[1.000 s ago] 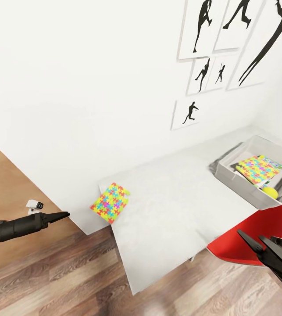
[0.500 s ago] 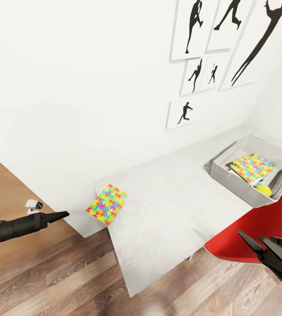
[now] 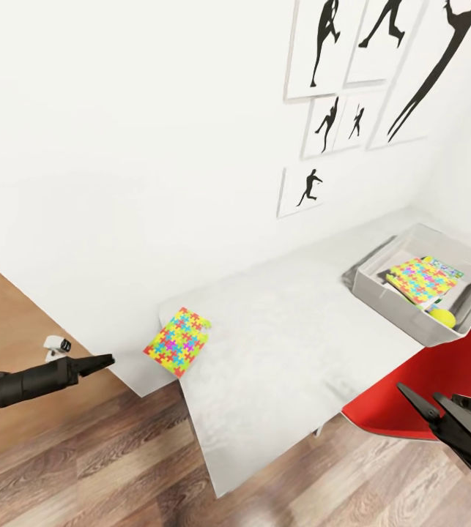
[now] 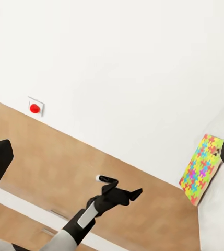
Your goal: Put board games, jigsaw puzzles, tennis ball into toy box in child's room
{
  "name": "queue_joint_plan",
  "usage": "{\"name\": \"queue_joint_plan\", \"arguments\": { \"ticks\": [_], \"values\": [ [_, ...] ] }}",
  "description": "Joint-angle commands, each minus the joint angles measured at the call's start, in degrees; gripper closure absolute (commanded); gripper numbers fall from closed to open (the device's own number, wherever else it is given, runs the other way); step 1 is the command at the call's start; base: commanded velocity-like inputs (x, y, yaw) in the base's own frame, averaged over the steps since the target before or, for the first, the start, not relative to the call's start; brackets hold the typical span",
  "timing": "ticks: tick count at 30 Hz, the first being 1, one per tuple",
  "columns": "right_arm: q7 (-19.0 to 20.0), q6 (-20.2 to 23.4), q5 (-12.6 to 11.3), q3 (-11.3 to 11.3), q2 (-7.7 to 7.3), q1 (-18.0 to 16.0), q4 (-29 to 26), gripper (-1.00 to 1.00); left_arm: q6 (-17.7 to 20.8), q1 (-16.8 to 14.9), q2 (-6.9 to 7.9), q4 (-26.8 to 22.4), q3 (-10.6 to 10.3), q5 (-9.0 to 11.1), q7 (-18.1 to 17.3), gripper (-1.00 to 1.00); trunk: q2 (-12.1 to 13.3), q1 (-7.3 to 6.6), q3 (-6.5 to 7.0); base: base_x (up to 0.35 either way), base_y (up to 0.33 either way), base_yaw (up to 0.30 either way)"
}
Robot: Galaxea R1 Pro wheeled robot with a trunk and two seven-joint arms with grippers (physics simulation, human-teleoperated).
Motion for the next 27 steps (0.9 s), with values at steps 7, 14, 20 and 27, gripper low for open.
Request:
{"name": "queue_joint_plan", "arguments": {
  "ticks": [7, 14, 20, 27],
  "values": [
    [-0.08, 0.22, -0.28, -0.02, -0.03, -0.02, -0.04, -1.00, 0.55, -0.46, -1.15, 4.63, -0.05, 0.25, 6.51, -1.00, -2.91, 1.57, -1.33, 0.000, 0.000, 0.000],
    [-0.08, 0.20, -0.26, -0.54, -0.09, -0.03, -0.04, -1.00, 0.38, -0.62, -4.66, 5.65, -0.02, 0.51, 16.67, -1.00, -5.72, 3.11, -2.59, 0.000, 0.000, 0.000],
    [-0.05, 0.20, -0.29, -1.11, -0.11, -0.05, -0.03, -1.00, 0.11, -0.64, -7.40, 6.20, 0.04, 0.52, 22.90, -1.00, -8.12, 4.42, -3.67, 0.000, 0.000, 0.000],
    [-0.08, 0.20, -0.27, -1.24, -0.11, -0.02, -0.02, -1.00, 0.02, -0.64, -8.15, 6.32, 0.13, 0.56, 24.96, -1.00, -9.33, 5.08, -4.21, 0.000, 0.000, 0.000]
  ]
}}
